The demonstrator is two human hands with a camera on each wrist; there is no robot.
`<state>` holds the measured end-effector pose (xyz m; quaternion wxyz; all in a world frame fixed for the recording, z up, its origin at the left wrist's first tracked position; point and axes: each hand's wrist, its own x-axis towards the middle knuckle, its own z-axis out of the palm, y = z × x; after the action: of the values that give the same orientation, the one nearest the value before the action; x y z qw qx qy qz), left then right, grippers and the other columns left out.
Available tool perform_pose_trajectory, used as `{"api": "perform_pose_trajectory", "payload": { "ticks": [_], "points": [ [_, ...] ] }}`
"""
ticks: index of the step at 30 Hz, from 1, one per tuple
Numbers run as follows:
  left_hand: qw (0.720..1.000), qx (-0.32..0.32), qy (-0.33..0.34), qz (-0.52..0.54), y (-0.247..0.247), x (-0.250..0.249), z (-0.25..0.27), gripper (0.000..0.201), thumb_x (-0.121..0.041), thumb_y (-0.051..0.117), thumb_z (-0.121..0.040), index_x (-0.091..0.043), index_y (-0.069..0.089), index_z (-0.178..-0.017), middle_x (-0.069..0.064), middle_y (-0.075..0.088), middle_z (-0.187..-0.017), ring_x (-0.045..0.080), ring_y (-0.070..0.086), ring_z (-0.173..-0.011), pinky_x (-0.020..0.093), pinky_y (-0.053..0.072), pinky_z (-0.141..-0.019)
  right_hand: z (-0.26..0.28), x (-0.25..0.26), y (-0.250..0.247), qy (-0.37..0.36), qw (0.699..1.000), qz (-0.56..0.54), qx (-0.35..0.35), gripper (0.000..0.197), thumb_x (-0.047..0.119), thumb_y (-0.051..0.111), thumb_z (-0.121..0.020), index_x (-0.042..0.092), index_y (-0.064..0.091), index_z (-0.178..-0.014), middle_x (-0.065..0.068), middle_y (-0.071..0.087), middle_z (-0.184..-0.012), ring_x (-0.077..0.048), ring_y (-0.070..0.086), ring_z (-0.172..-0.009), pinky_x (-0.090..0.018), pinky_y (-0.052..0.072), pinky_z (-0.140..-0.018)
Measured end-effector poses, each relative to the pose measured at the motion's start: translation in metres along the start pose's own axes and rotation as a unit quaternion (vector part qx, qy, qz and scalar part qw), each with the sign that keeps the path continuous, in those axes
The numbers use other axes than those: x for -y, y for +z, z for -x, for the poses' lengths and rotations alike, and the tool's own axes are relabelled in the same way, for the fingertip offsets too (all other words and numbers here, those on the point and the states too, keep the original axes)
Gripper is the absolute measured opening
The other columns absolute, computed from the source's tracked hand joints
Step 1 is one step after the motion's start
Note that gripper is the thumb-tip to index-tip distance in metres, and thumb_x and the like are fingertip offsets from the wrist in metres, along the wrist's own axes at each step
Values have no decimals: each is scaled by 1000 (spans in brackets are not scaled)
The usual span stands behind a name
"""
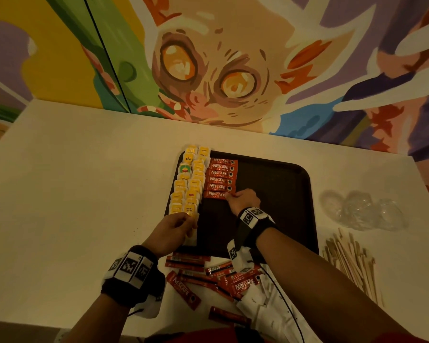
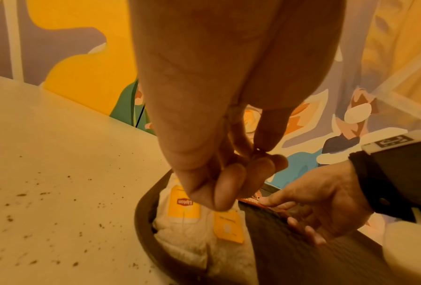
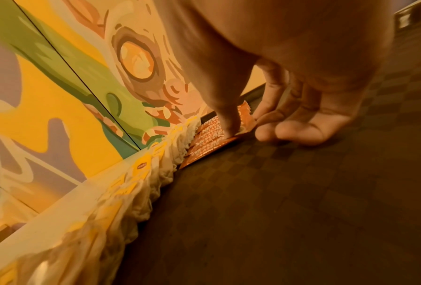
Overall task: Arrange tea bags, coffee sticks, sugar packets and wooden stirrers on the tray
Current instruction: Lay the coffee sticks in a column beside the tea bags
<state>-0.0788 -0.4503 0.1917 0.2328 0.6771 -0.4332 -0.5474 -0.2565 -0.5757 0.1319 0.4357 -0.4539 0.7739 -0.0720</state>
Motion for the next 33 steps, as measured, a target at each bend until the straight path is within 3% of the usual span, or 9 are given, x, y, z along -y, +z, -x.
{"api": "perform_pose_trajectory", "payload": {
  "ticks": [6,9,12,15,17,20,25,29,33],
  "points": [
    [1000,5,2,4,-1,1,5,25,-23,47,-99,-11,64,-86,3,60,-78,15,55,-68,26,46,-62,2,1,-6,21,999,-29,-11,49,41,72,-86,11,57,-121,-10,62,-118,-26,64,-105,-30,47,-69],
    [1000,6,11,-4,-3,5,10,26,-25,47,-99,-14,64,-83,3,61,-80,15,56,-68,27,47,-63,11,-2,-14,12,999,-34,-12,50,40,70,-88,12,54,-125,-10,60,-123,-24,62,-104,-28,44,-66],
    [999,5,25,-42,-6,12,15,23,-27,48,-99,-20,64,-83,2,63,-84,17,58,-73,32,49,-68,23,-10,-16,-26,999,-38,-22,42,40,69,-89,13,56,-119,-5,60,-113,-16,57,-87,-24,40,-56],
    [993,18,34,-111,-7,22,23,16,-30,52,-97,-23,63,-90,0,66,-89,15,62,-78,33,53,-74,36,-22,-16,-76,995,-65,-25,26,37,70,-88,20,58,-103,-5,67,-107,-16,66,-86,-35,58,-74],
    [987,37,35,-155,-6,31,27,16,-32,55,-96,-20,64,-98,0,67,-97,15,63,-86,33,54,-78,49,-30,-16,-109,991,-71,6,16,34,69,-89,24,57,-95,-2,68,-101,-15,68,-83,-33,59,-78],
    [972,61,47,-224,-1,38,38,8,-28,60,-93,-23,59,-100,-3,62,-106,10,58,-87,20,48,-73,73,-44,-17,-176,982,-30,63,11,30,69,-90,24,61,-94,4,65,-93,-11,66,-77,-24,55,-68],
    [938,90,109,-317,9,47,52,34,-24,63,-91,-19,61,-124,-4,57,-126,16,53,-115,21,41,-94,107,-74,-16,-259,953,70,138,5,22,69,-90,23,67,-95,8,67,-93,-4,64,-87,-15,51,-71],
    [901,105,137,-397,22,57,55,44,-37,58,-91,-37,51,-135,-9,47,-137,19,40,-127,34,41,-104,119,-99,-12,-314,920,181,149,13,21,66,-91,22,68,-104,8,63,-105,-7,59,-99,-26,54,-86],
    [866,106,142,-468,34,57,55,44,-38,54,-93,-32,50,-136,-7,45,-141,19,35,-126,33,40,-102,125,-109,-7,-352,885,278,127,25,20,63,-93,20,65,-118,5,59,-114,-12,56,-103,-32,52,-90]
  ]
}}
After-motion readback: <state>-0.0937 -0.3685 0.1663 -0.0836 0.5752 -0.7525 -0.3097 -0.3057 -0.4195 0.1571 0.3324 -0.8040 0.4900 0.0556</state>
